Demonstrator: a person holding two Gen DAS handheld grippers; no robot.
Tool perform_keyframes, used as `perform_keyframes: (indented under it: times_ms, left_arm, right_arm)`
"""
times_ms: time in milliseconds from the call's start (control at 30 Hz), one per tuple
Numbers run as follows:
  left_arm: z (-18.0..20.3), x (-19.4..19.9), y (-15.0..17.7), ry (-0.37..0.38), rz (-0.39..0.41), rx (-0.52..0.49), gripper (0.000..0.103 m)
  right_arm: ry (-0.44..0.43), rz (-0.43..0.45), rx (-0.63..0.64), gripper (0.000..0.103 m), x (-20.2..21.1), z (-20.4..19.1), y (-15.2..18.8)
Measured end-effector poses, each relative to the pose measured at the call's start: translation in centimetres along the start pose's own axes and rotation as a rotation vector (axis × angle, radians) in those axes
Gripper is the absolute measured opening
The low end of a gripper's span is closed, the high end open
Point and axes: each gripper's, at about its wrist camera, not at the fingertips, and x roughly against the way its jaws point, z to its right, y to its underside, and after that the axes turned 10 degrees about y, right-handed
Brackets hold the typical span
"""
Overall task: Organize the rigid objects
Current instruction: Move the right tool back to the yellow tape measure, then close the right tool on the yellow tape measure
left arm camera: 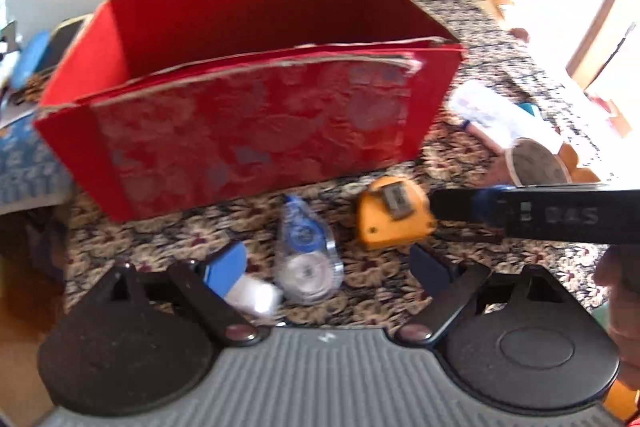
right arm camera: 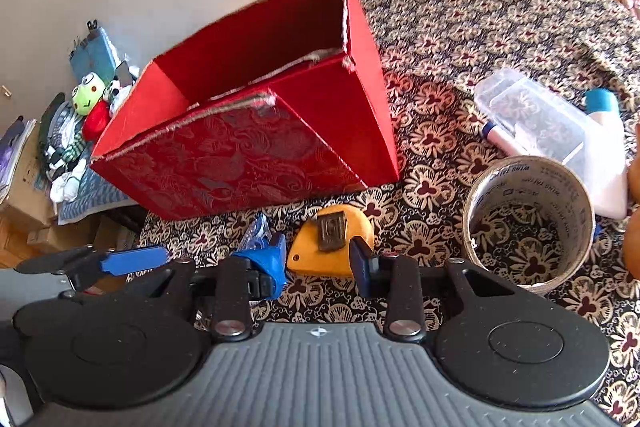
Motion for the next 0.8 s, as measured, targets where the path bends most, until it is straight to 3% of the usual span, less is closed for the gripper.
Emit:
perform_keyframes:
  times_ms: [333, 633, 800]
  left_arm:
    - [1.5, -4.0, -0.9, 0.138, -0.008, -0.021, 0.091]
    - [1.4, -8.0, -1.8, 0.153, -0.086, -0.009, 0.091]
    - [1.2, -8.8, -2.2, 0.139, -0.088, -0.008, 0.091]
  right_arm:
    - [-0.008, -0.070, 0.032, 0.018, -2.4, 0.8, -1.8]
    - [0.012, -0.162, 0.156, 0.019, -4.7, -0.2, -3.2]
    - [0.031, -0.217, 0.224, 0.019, -5.8, -1.0, -3.8]
